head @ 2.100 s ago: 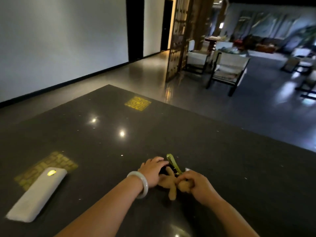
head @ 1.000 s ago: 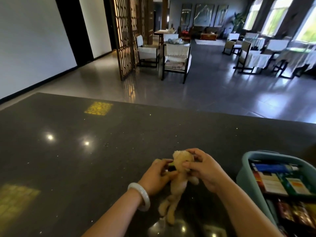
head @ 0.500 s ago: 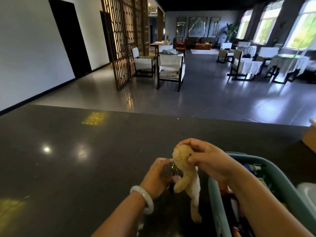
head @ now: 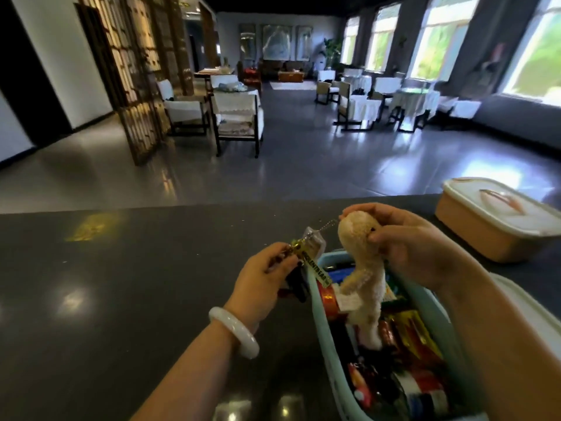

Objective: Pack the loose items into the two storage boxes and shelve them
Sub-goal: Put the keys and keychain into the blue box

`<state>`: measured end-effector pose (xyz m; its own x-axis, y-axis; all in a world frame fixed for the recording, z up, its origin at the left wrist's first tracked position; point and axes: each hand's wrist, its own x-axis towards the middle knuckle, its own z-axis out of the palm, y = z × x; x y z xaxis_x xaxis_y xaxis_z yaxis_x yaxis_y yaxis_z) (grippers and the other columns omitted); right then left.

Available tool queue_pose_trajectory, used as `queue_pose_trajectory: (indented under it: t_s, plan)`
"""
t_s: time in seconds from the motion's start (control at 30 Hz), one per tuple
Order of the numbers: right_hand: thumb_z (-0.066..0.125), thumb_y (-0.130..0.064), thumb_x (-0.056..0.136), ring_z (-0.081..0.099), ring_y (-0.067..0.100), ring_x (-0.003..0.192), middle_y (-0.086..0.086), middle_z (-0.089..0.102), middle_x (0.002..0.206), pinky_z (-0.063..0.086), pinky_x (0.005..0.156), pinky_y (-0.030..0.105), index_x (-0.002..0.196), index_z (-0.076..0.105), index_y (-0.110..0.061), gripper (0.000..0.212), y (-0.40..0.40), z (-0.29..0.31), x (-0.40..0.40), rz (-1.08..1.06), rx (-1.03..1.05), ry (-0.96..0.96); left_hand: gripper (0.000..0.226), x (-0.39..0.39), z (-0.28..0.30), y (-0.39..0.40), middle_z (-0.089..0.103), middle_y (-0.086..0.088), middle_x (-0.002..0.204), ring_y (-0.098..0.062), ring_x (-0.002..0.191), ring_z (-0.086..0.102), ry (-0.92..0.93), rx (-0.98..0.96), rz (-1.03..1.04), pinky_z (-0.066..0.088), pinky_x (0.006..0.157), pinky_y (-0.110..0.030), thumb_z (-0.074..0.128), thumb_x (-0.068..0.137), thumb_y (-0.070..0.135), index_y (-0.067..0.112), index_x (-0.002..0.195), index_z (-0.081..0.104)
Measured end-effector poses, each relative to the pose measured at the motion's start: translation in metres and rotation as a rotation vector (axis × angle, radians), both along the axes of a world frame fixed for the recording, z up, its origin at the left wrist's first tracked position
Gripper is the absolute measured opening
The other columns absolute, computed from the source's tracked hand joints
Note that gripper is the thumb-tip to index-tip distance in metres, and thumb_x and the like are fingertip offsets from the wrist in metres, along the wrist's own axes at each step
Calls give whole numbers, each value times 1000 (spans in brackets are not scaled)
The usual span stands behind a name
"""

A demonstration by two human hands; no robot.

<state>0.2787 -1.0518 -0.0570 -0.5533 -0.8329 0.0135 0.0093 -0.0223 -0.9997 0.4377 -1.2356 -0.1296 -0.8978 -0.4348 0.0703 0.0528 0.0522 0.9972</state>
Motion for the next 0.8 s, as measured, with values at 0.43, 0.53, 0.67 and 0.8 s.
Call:
queue_pose_trajectory:
  t_s: [0.43, 0.53, 0.67, 0.8]
  plan:
    - [54, 2, 83, 59, 32, 108, 18, 63, 118, 51, 86, 40, 118, 65, -10, 38, 68, -35, 6, -240, 262, -140, 16, -11, -19, 66, 72, 5, 99, -10, 90, 70, -210, 46, -191, 59, 71, -31, 53, 97, 22, 28, 105, 65]
    - [63, -6, 77, 63, 29, 100, 17, 66, 111, 54, 73, 35, 114, 67, -12, 38, 72, -45, -5, -239, 300, -190, 17, -12, -18, 77, 71, 5, 100, -11, 92, 69, -242, -24, -158, 59, 78, -38, 54, 96, 26, 28, 109, 64]
    - [65, -6, 85, 69, 25, 88, 15, 68, 104, 57, 64, 33, 110, 67, -12, 26, 74, -62, -20, -233, 364, -220, 17, -18, -18, 95, 69, 10, 96, -5, 89, 67, -309, -186, -66, 57, 79, -32, 54, 96, 35, 31, 109, 64]
    - [74, -18, 81, 69, 23, 91, 9, 69, 101, 56, 68, 32, 107, 65, -18, 27, 72, -84, -33, -202, 478, -86, 14, -25, -19, 111, 66, 8, 90, -10, 83, 65, -509, -497, 41, 56, 76, -32, 55, 93, 43, 31, 99, 59]
